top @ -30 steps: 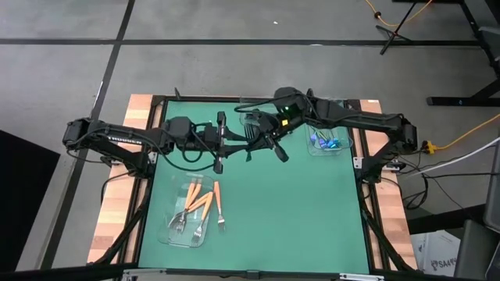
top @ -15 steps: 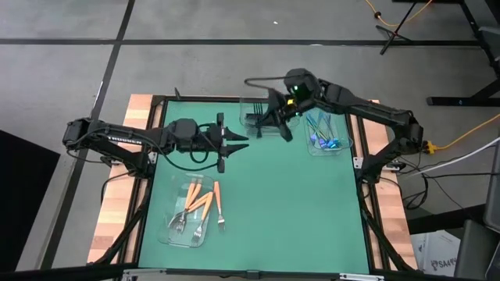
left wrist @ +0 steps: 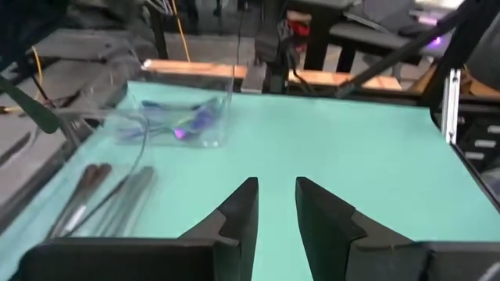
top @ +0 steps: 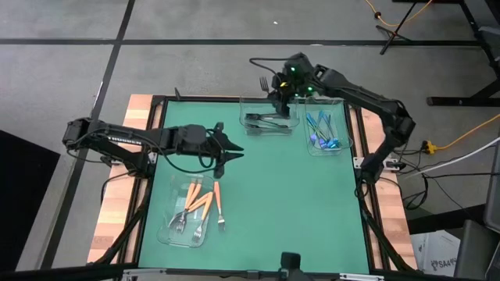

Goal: Sort silverware by color (type)
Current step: Put the black fork into the top left transparent bin

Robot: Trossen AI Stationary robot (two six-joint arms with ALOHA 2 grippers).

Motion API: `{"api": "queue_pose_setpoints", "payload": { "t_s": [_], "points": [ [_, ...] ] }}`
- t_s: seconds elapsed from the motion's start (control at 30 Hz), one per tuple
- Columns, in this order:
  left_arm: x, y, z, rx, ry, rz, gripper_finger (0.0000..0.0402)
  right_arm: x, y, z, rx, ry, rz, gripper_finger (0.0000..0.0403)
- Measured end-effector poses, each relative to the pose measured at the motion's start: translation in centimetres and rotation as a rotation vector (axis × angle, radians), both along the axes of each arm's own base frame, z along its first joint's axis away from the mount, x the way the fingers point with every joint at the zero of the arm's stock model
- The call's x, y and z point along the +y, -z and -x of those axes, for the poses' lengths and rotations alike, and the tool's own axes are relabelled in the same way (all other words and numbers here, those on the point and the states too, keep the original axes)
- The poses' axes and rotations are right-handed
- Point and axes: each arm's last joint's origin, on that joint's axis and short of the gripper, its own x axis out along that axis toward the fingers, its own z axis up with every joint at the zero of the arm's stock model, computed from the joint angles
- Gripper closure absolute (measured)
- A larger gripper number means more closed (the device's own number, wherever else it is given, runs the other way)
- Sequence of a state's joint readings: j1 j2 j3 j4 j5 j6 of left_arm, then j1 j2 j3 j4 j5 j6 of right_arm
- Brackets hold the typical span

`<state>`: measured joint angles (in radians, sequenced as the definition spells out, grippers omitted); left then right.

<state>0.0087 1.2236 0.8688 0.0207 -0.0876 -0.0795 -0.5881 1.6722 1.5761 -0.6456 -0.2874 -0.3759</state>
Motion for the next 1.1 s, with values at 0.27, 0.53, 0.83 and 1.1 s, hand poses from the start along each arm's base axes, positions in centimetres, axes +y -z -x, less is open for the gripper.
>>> {"api": "queue_pose_setpoints", "payload": {
  "t_s": [0.27,0.53,0.83,1.1],
  "points": [
    [-1.1,0.6,0.2,0.070,0.039,-0.001,0.0321,-2.8,5.1,-1.6,0.129,0.032,-0.071,0.0403],
    [-2.0,0.9,0.4,0.096,0.073,-0.003,0.0321,-3.9,9.3,-2.9,0.261,0.026,-0.049,0.0403],
    [-2.2,0.9,0.4,0.099,0.075,-0.006,0.0321,-4.3,11.8,-3.0,0.385,0.065,-0.059,0.0403],
    [-2.2,0.9,0.4,0.102,0.065,0.018,0.0321,-4.5,13.1,-3.3,0.415,0.069,-0.070,0.0403]
  ]
}}
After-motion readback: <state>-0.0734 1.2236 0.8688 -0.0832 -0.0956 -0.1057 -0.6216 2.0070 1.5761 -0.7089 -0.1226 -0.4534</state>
